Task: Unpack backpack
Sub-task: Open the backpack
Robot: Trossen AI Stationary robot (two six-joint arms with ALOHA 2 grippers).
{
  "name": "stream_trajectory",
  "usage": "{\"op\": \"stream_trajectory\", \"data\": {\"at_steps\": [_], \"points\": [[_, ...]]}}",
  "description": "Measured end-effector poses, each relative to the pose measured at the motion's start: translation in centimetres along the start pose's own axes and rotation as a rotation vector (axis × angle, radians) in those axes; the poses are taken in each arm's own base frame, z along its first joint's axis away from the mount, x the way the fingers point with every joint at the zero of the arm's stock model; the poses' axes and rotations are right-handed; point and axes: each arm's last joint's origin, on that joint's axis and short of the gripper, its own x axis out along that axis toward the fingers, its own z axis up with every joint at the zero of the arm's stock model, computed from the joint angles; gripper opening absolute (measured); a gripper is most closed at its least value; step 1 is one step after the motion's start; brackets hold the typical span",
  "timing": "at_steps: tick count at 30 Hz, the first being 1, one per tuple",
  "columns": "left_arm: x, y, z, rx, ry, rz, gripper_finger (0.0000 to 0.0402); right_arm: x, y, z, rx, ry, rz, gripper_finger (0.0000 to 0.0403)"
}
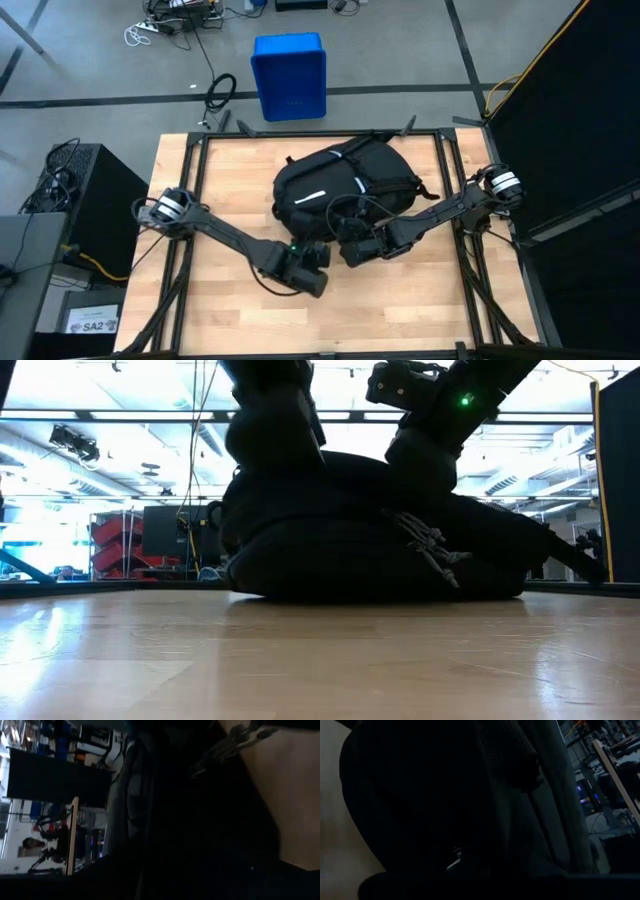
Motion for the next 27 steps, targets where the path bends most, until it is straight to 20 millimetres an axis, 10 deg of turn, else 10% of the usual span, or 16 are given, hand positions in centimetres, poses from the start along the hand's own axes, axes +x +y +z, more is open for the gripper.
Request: {"op": "stream_trajectory", "data": {"at_steps": [19, 27], "points": [[5.0, 1.4, -1.8, -0.091, 0.137, -0.115, 0.0209, -0.8, 0.5, 0.1, -0.038, -0.033, -0.017, 0.0], [5.1, 1.2, -2.0, -0.119, 0.151, -0.15, 0.0042, -0.8, 0.5, 0.2, -0.05, -0.038, -0.014, 0.0]]}}
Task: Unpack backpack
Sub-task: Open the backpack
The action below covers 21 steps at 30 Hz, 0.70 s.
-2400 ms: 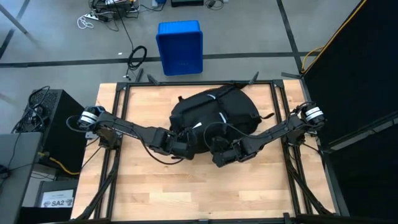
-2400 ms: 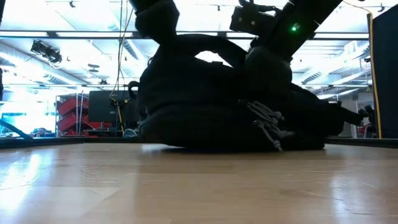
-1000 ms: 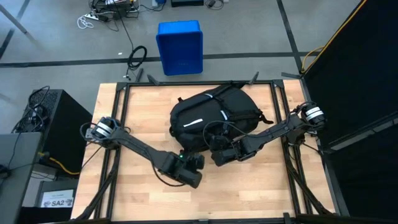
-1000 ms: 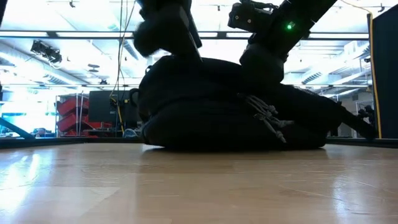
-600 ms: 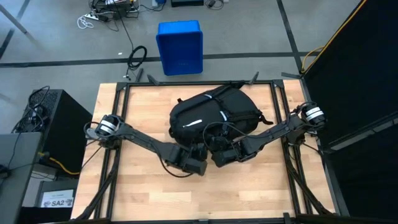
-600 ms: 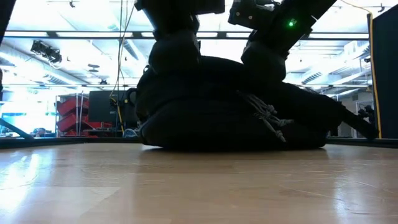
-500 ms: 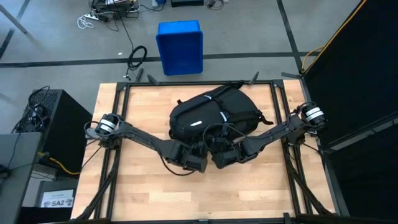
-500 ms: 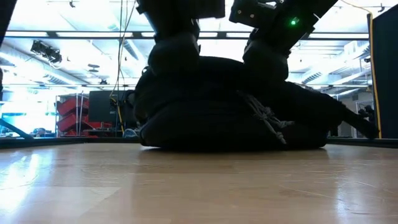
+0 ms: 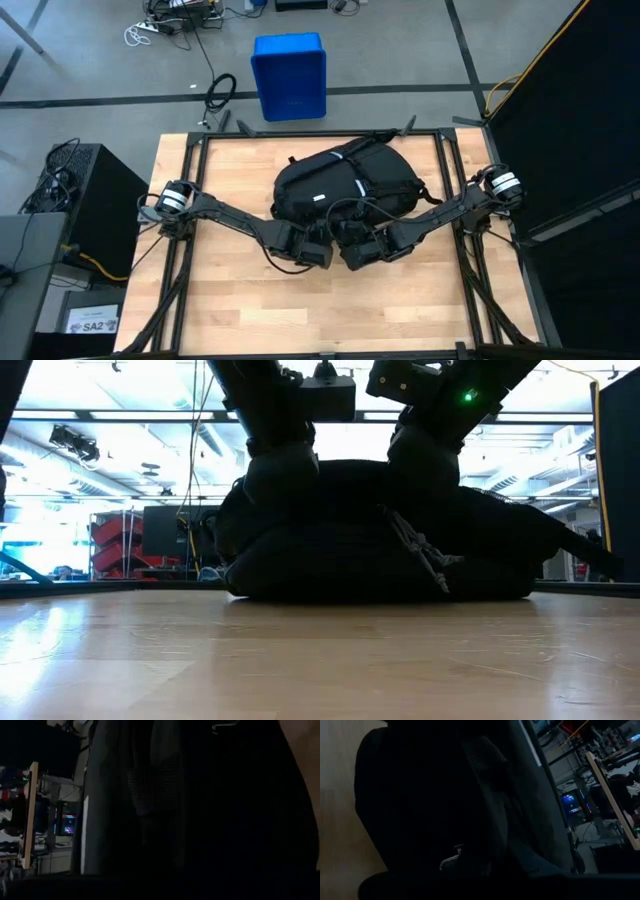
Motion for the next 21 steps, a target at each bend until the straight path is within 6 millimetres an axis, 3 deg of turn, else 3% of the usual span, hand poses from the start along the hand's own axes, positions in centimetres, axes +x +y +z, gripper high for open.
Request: {"op": "stream_trajectory", "data": {"at_steps": [2, 8, 21], "points": [[0.0, 0.0, 0.0, -0.002, 0.001, -0.006, 0.0014, 0.0, 0.0, 0.0, 0.002, -0.002, 0.001, 0.0], [0.0, 0.0, 0.0, -0.004, 0.002, -0.012, 0.0003, -0.7, 0.4, 0.1, -0.073, -0.03, -0.051, 0.0027], [-0.7, 0.8, 0.5, -0.011, 0.027, -0.027, 0.0, -8.4, 1.7, 0.4, -0.18, -0.254, -0.37, 0.0163]]}}
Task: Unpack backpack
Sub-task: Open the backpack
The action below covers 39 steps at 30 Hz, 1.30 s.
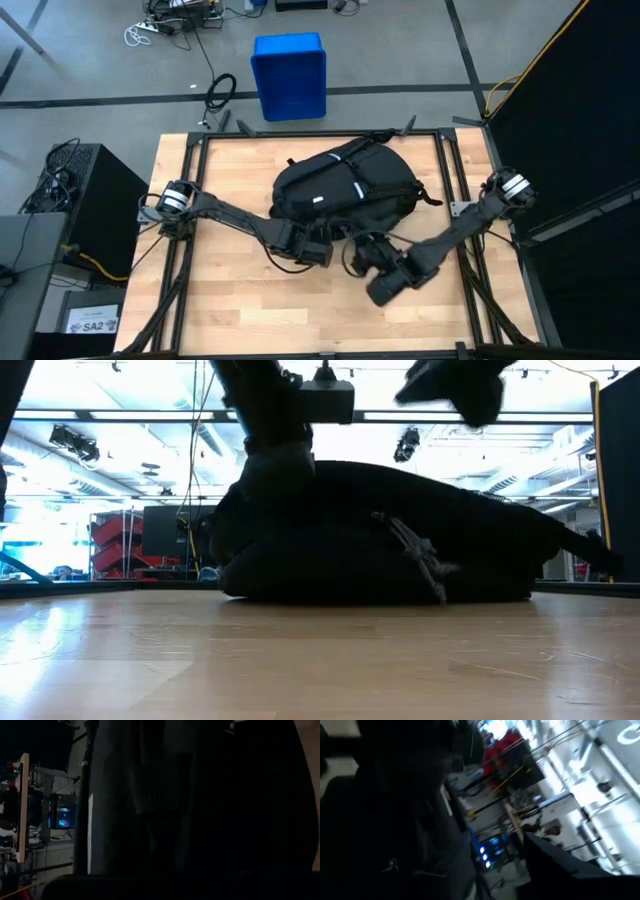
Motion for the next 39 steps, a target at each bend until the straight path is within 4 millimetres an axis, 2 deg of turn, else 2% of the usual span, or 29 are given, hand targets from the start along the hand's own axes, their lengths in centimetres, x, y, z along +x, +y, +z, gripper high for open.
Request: {"op": "stream_trajectory", "data": {"at_steps": [4, 9, 12, 17, 22, 27, 39], "points": [[-1.7, 1.5, 1.3, -0.048, 0.004, -0.045, 0.0, -1.6, 0.1, 0.3, 0.041, -0.041, 0.008, 0.0188], [-4.5, 4.1, 3.2, -0.077, -0.024, -0.05, 0.0, -3.0, 0.7, 0.3, 0.101, -0.079, 0.18, 0.0206], [-6.5, 6.0, 4.3, -0.108, -0.062, -0.042, 0.0, -3.8, 0.9, 0.3, 0.111, -0.096, 0.212, 0.021], [-9.7, 9.2, 5.4, -0.15, -0.128, -0.042, 0.0, -4.1, 0.9, 0.2, 0.11, -0.102, 0.221, 0.0204], [-12.2, 11.7, 5.8, -0.201, -0.181, -0.035, 0.0, -3.9, 1.1, 0.0, 0.106, -0.097, 0.222, 0.0192], [-13.3, 12.9, 5.7, -0.218, -0.197, -0.039, 0.0, -3.8, 1.1, -0.6, 0.082, -0.089, 0.15, 0.0177], [-13.3, 13.1, 4.9, -0.214, -0.129, -0.049, 0.0, -4.3, 0.7, -1.1, 0.005, -0.104, -0.011, 0.0154]]}}
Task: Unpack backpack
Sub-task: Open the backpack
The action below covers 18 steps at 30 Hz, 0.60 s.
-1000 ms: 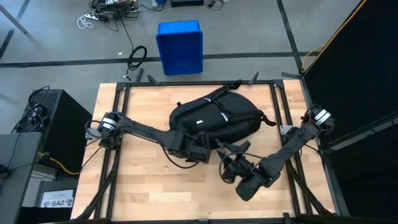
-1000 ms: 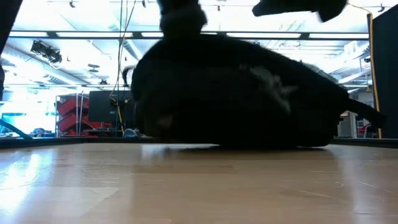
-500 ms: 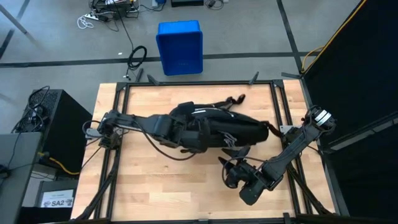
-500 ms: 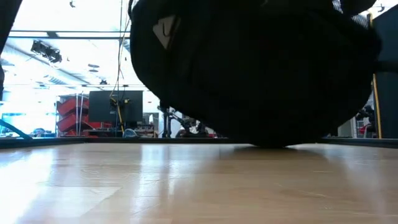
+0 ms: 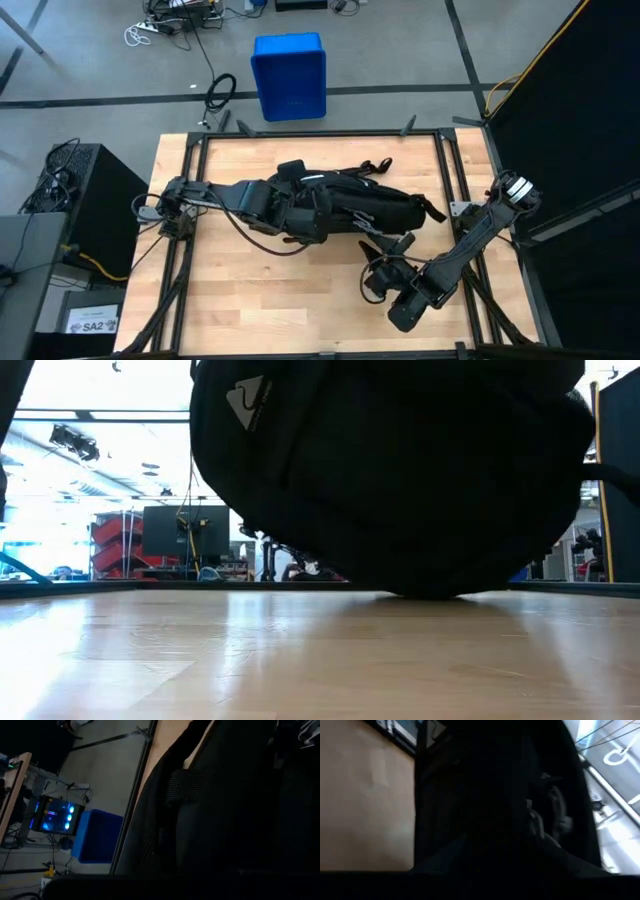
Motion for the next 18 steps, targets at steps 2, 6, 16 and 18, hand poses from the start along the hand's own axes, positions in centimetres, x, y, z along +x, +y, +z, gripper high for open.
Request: {"op": "stream_trajectory", "data": {"at_steps": [2, 6, 16, 18], "points": [[0.0, 0.0, -0.1, 0.002, 0.011, -0.013, 0.0, 0.5, 0.0, -0.1, -0.043, 0.013, -0.009, 0.0153], [0.1, -0.1, -0.1, 0.0, 0.025, -0.067, 0.0, 3.0, -0.2, -0.4, -0.089, 0.079, -0.051, 0.0153], [0.1, 0.0, -0.2, 0.001, 0.033, -0.082, 0.0, 8.3, -0.7, -1.6, -0.069, 0.221, -0.022, 0.0117], [0.1, 0.0, -0.2, 0.003, 0.035, -0.082, 0.0, 8.5, -0.7, -1.6, -0.063, 0.225, 0.007, 0.0076]]}}
